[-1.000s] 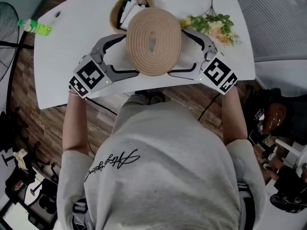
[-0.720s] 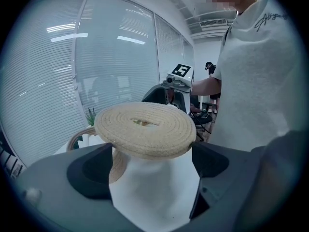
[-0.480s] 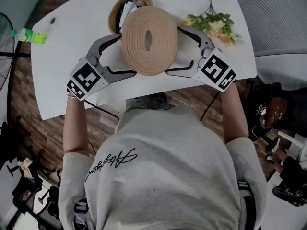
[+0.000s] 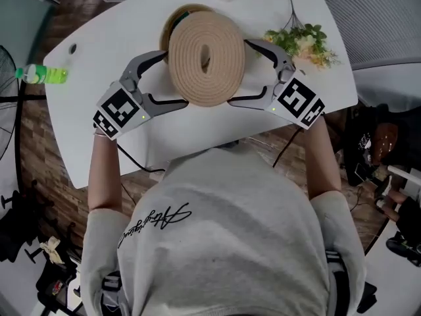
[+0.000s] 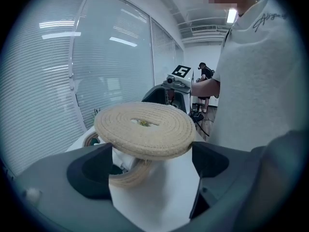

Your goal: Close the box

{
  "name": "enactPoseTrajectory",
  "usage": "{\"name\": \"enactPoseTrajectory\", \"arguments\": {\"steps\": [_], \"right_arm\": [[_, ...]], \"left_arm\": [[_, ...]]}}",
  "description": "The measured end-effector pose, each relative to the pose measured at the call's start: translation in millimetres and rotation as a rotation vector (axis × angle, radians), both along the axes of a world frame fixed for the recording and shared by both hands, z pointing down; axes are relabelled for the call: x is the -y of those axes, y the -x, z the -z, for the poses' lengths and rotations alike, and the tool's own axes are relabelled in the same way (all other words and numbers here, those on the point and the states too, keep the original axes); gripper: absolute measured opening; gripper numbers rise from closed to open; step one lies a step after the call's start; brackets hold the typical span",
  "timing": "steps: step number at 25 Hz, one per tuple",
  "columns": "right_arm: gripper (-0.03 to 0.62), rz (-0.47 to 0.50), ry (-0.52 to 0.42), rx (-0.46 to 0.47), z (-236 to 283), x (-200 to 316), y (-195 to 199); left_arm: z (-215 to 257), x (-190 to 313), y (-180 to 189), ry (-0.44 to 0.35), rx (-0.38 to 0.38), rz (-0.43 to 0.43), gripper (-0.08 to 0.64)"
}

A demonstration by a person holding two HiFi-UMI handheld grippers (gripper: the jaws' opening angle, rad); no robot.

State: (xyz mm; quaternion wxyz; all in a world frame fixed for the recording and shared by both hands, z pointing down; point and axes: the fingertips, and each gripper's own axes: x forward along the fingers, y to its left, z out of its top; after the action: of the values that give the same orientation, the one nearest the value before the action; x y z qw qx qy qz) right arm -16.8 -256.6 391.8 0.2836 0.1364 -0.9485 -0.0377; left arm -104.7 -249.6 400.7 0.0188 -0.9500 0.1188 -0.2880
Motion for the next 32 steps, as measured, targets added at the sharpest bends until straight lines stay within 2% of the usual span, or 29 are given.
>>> {"name": "enactPoseTrajectory", "arguments": {"steps": [15, 32], "right_arm": [[0.592, -0.043, 0.02, 0.02, -3.1, 26.6, 24.4], [0.592, -0.058, 0.045, 0.01, -17.3, 59.5, 35.0]], "left_arm": [[-2.2, 30.6, 24.9, 0.02, 0.0, -0.048, 0.509], [-17.7, 64.6, 35.1, 0.046, 0.016, -0.053, 0.51]]}}
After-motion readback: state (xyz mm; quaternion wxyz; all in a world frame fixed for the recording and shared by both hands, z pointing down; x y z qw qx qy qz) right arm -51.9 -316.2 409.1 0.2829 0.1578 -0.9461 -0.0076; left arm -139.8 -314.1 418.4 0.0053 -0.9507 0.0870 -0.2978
